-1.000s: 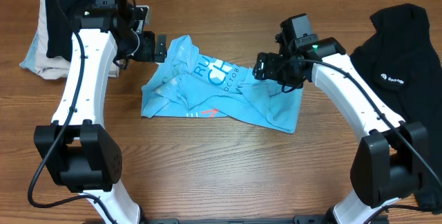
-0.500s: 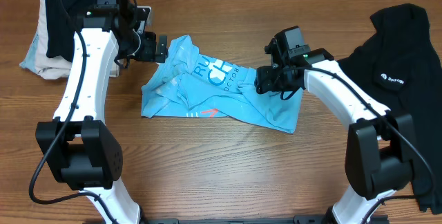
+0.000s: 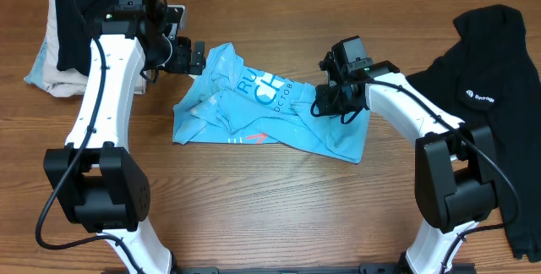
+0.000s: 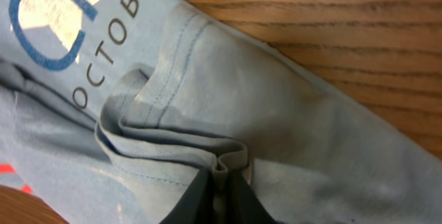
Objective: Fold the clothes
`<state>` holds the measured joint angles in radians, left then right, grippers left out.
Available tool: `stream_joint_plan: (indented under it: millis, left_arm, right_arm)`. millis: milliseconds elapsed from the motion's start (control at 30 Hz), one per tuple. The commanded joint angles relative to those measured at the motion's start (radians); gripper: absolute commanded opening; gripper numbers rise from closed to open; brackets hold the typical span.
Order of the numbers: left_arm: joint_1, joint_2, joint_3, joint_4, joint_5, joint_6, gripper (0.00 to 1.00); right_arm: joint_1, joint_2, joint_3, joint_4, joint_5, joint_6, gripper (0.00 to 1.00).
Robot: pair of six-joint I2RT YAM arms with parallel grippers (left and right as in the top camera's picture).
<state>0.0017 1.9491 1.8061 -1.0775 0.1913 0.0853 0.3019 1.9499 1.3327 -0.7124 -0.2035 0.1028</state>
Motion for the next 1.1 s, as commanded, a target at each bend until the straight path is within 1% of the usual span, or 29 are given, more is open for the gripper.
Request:
stream_joint_plan:
  millis: [0,233,300,433,467,500,533,567,633,733,767,933,1000,1033,1067]
  left_arm:
    - [-0.002,0.014,-0.008,0.002,0.012,0.020,1.00]
    - [-0.002,0.014,-0.007,0.001,0.013,0.019,1.00]
    - [-0.002,0.014,-0.007,0.001,0.013,0.019,1.00]
    - [-0.002,0.014,-0.007,0.001,0.012,0.019,1.00]
    - [-0.002,0.014,-0.007,0.001,0.012,0.020,1.00]
    - [-0.002,0.014,-0.008,0.000,0.013,0.020,1.00]
    - [-0.002,0.014,-0.008,0.000,0.012,0.020,1.00]
    - [-0.002,0.014,-0.008,0.000,0.012,0.020,1.00]
    - [-0.002,0.014,-0.007,-0.006,0.012,0.020,1.00]
    - [-0.002,0.014,-0.008,-0.019,0.012,0.020,1.00]
    - [-0.002,0.014,-0.009,-0.025,0.012,0.021,1.00]
    - [-0.002,0.014,-0.042,-0.041,0.014,0.045,1.00]
    - [-0.002,0.014,-0.076,-0.034,0.022,0.068,1.00]
    - [-0.002,0.014,-0.101,-0.024,0.028,0.079,1.00]
    - [-0.002,0.014,-0.127,-0.010,0.036,0.096,1.00]
  right_arm:
    - [0.005,-0.006,0.001,-0.008,-0.039,-0.006,0.04]
    - [0.029,-0.077,0.053,-0.133,-0.182,-0.006,0.04]
    - [0.058,-0.095,0.055,-0.153,-0.184,0.002,0.04]
    - [0.161,-0.102,0.054,-0.179,-0.227,0.028,0.05]
    - [0.183,-0.102,0.054,-0.179,-0.229,0.028,0.10]
    - [0.203,-0.102,0.055,-0.177,-0.229,0.028,0.20]
    - [0.226,-0.102,0.055,-0.176,-0.229,0.028,0.36]
    - [0.249,-0.102,0.055,-0.176,-0.229,0.028,0.44]
    - [0.283,-0.102,0.058,-0.183,-0.228,0.044,0.52]
    - [0.269,-0.102,0.084,-0.211,-0.226,0.054,0.57]
    - [0.256,-0.102,0.098,-0.225,-0.225,0.054,0.59]
    - [0.169,-0.102,0.182,-0.290,-0.200,0.054,0.73]
    - [0.124,-0.102,0.201,-0.308,-0.179,0.053,0.81]
    - [0.098,-0.102,0.204,-0.312,-0.179,0.050,0.83]
    - [0.081,-0.102,0.204,-0.314,-0.179,0.049,0.83]
